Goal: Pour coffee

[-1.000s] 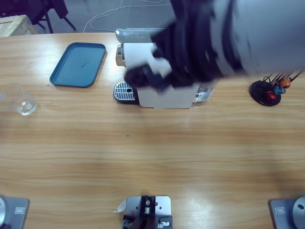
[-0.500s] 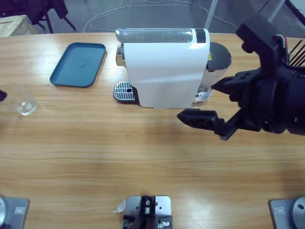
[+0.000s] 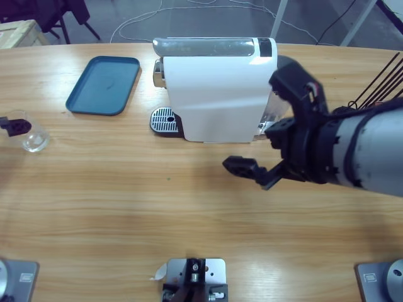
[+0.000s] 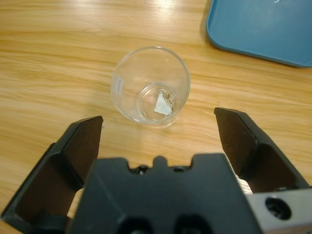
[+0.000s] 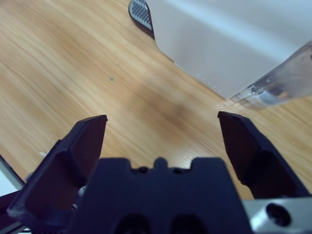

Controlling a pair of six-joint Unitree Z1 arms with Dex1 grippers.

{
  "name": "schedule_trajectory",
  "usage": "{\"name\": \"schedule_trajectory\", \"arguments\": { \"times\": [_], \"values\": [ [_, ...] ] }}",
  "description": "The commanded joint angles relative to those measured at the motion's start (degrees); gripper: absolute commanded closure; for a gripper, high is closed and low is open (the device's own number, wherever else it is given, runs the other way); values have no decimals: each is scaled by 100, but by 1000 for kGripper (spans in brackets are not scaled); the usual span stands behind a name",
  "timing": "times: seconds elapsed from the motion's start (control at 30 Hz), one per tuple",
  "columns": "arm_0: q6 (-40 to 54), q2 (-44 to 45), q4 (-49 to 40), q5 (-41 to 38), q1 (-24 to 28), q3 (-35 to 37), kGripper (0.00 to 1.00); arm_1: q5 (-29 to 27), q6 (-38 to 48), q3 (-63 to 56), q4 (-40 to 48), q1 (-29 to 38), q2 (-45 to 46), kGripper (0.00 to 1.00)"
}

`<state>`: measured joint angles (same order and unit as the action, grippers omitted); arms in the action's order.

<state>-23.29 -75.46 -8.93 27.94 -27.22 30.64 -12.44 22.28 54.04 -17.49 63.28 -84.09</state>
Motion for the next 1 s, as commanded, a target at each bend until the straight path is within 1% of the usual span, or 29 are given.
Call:
{"name": "schedule_trajectory", "arguments": {
  "times": [0.03, 0.17, 0.33, 0.57, 0.73, 0.77, 0.83, 0.93, 0.97, 1.0],
  "values": [
    [44, -558, 359, 195, 141, -225, 0, 158, 92, -266, 264, 62, -383, 0],
    [47, -848, 650, 195, 191, -251, 0, 189, 98, -304, 272, 62, -453, 0],
    [49, -911, 722, 265, 363, -339, 0, 189, 365, -519, 378, 53, -459, 0],
    [70, -1173, 1274, 267, 395, -580, 2, 205, 462, -552, 448, 53, -337, 0],
    [140, -1354, 1450, 353, 402, -608, 0, 216, 463, -543, 448, 53, -336, 0],
    [140, -1398, 1510, 374, 410, -624, 14, 216, 470, -543, 448, 53, -332, 0],
    [140, -1444, 1600, 464, 424, -668, 185, 216, 474, -552, 448, 53, -327, 0],
    [149, -1579, 1791, 551, 440, -738, 275, 216, 506, -559, 448, 53, -336, 0],
    [147, -1653, 1865, 551, 470, -766, 337, 216, 509, -561, 448, 53, -341, 0],
    [149, -1697, 1890, 548, 502, -770, 361, 216, 514, -561, 448, 53, -344, 0]
  ]
}}
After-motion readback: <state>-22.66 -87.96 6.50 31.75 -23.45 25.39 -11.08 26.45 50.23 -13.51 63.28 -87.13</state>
